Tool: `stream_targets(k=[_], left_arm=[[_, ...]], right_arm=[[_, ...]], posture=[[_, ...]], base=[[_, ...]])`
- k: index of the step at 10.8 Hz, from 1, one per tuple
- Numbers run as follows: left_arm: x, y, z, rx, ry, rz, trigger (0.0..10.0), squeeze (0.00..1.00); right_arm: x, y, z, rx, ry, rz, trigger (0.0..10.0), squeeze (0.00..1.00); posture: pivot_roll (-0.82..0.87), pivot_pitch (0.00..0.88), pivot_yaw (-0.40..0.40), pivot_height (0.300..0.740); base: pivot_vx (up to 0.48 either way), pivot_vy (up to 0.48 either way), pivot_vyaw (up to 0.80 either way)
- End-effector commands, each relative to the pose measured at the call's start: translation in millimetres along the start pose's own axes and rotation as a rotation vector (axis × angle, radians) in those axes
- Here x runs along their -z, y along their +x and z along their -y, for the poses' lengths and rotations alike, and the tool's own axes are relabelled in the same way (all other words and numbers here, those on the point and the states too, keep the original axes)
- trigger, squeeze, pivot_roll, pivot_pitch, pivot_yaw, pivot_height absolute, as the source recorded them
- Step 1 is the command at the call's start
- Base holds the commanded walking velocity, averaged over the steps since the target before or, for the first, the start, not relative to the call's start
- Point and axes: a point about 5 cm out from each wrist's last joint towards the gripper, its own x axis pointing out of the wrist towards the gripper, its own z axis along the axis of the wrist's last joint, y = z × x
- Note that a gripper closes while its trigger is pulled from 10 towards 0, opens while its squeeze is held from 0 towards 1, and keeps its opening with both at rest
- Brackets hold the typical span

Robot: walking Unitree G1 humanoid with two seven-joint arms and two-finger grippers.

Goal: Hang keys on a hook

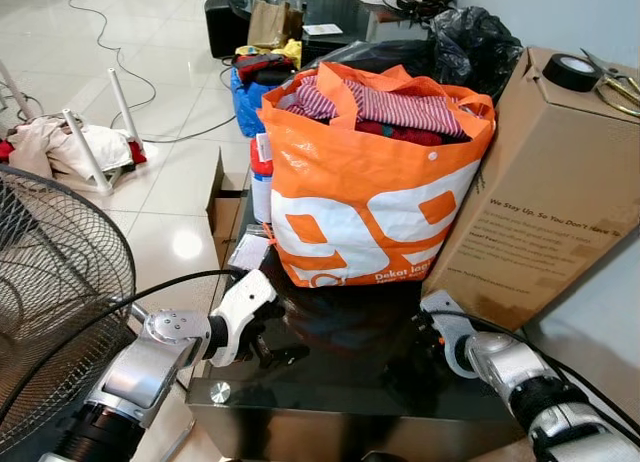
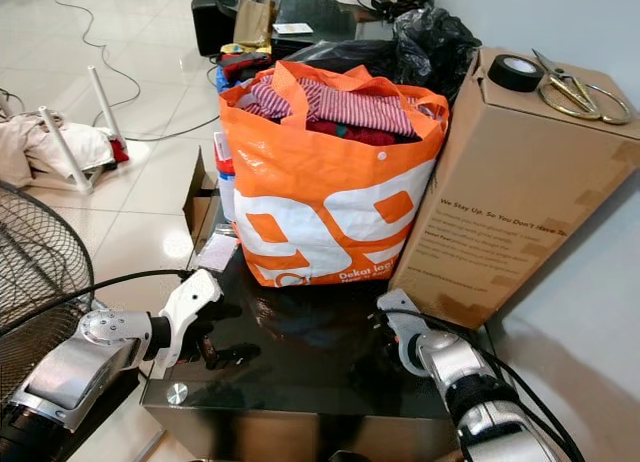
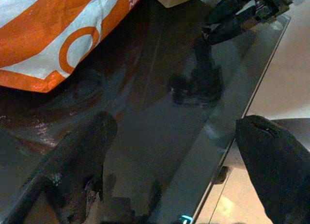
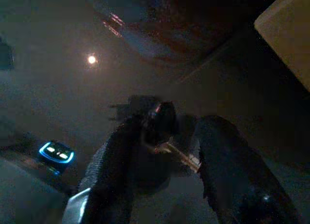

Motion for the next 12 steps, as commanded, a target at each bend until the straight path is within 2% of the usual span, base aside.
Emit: stream_targets(k=[1, 12], left_arm=[[-4.4, 1.0, 2.3, 0.011, 0.018, 0.005, 10.0, 0.01], [-6.8, -0.9, -1.8, 0.002, 0.029, 0.003, 10.0, 0.01]], right_arm=[[-2.1, -0.9, 3.9, 0.018, -0.001, 0.004, 0.0, 0.00], [-2.7, 2.2, 2.5, 0.012, -0.003, 0.008, 0.0, 0.00]], posture=[[-0.04, 0.000, -0.097, 0.740], [-0.04, 0.000, -0.094, 0.740]], base=[[0.000, 0.000, 0.00], [0.000, 0.000, 0.00]])
